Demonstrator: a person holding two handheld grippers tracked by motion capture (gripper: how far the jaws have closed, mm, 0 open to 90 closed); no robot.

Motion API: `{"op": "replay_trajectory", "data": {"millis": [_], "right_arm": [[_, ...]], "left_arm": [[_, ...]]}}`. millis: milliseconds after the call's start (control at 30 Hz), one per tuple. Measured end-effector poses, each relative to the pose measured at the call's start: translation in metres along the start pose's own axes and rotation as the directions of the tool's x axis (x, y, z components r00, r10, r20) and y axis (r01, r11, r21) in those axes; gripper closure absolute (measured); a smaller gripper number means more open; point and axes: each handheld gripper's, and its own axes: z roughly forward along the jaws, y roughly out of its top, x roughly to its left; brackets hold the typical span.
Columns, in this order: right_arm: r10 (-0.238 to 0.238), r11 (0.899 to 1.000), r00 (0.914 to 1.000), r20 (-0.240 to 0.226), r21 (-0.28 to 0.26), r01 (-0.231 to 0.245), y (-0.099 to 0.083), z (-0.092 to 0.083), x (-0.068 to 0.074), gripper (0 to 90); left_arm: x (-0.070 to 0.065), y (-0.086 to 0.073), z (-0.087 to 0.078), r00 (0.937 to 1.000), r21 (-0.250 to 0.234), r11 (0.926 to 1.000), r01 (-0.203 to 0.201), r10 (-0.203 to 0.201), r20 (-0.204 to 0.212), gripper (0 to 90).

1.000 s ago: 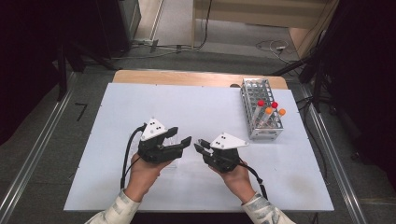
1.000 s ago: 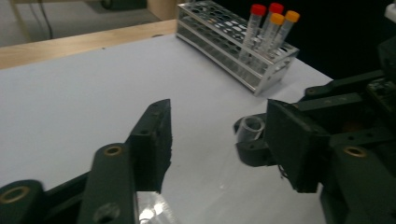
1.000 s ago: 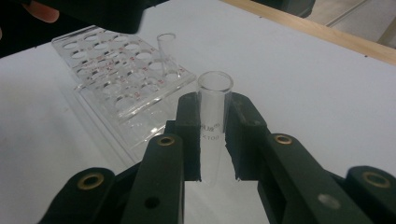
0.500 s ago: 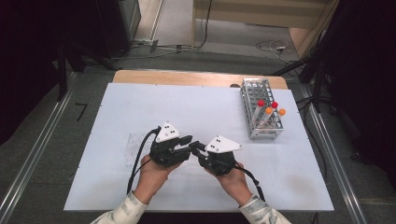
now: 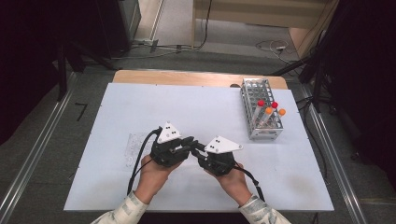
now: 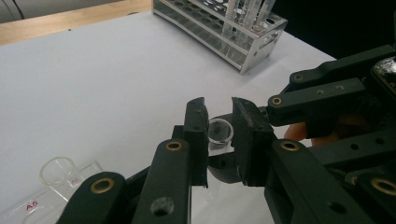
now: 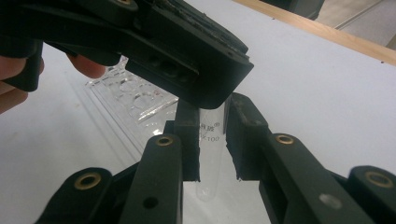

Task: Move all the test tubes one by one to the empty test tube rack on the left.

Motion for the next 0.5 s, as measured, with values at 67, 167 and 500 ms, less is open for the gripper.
{"op": "replay_trajectory", "data": {"millis": [67, 167, 500], "right_arm": [[0.002, 1.0, 1.0, -0.008, 0.002, -0.002, 0.0, 0.0, -0.001, 63.5], [0.01, 1.0, 0.9992, -0.039, 0.009, -0.01, 0.001, 0.0, -0.002, 53.1], [0.025, 0.999, 0.9955, -0.092, 0.025, -0.022, 0.002, -0.004, 0.002, 31.3]], "left_arm": [[0.001, 0.001, -0.002, 1.0, -0.006, 1.0, 0.004, -0.004, 0.0, 76.9], [0.002, 0.002, -0.006, 1.0, -0.017, 0.9999, 0.005, -0.005, -0.002, 76.9], [0.008, 0.01, -0.028, 0.9999, -0.063, 0.998, 0.013, -0.013, -0.005, 77.0]]}}
